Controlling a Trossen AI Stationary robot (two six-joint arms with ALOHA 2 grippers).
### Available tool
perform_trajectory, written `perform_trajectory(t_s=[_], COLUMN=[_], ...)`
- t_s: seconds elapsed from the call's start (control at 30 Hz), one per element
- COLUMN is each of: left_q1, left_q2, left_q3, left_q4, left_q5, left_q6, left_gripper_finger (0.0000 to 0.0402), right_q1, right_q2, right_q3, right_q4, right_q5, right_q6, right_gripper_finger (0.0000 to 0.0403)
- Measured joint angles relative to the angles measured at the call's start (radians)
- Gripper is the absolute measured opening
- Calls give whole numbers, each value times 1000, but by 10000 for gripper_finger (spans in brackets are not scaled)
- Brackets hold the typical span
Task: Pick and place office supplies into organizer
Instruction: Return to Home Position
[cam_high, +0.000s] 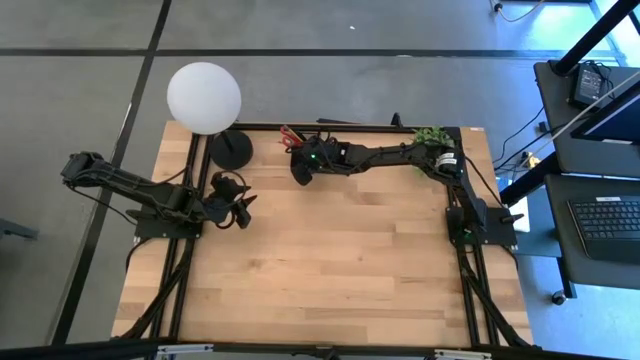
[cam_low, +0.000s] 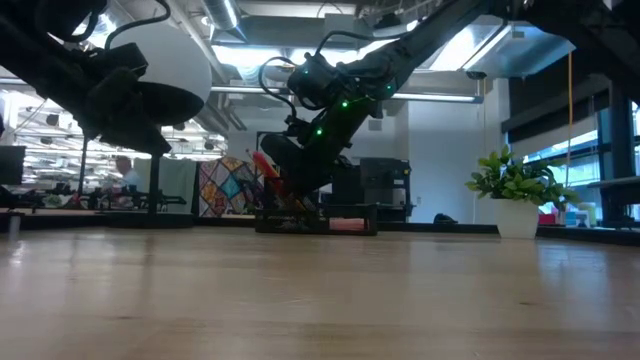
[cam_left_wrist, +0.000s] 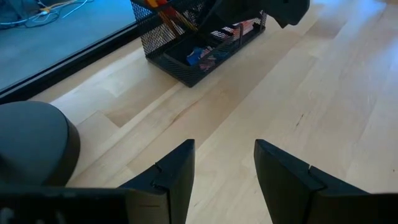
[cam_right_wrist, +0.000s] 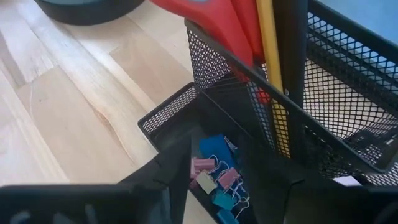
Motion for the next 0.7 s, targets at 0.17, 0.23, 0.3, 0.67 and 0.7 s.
perform_trajectory(t_s=[0.17,0.23,0.3,0.67,0.7], left_q1=[0,0,-1,-1,-1], left_q2=[0,-8,-18,-71,-76], left_q3=[0,7,26,75,75], left_q4=[5,8,10,29,38], left_q5=[2,15,22,32,31], left_q6=[-1,-1,10,82,98], left_gripper_finger=[159,159,159,159,159], right_q1=[5,13,30,120,119], right_q2=[-9,-28,-61,-328,-362], right_q3=[17,49,85,92,66], right_q4=[-51,-109,-193,-338,-345], right_q5=[-24,-60,-92,-160,-171], right_q6=[19,-9,-53,-240,-239], right_gripper_finger=[153,155,155,155,155])
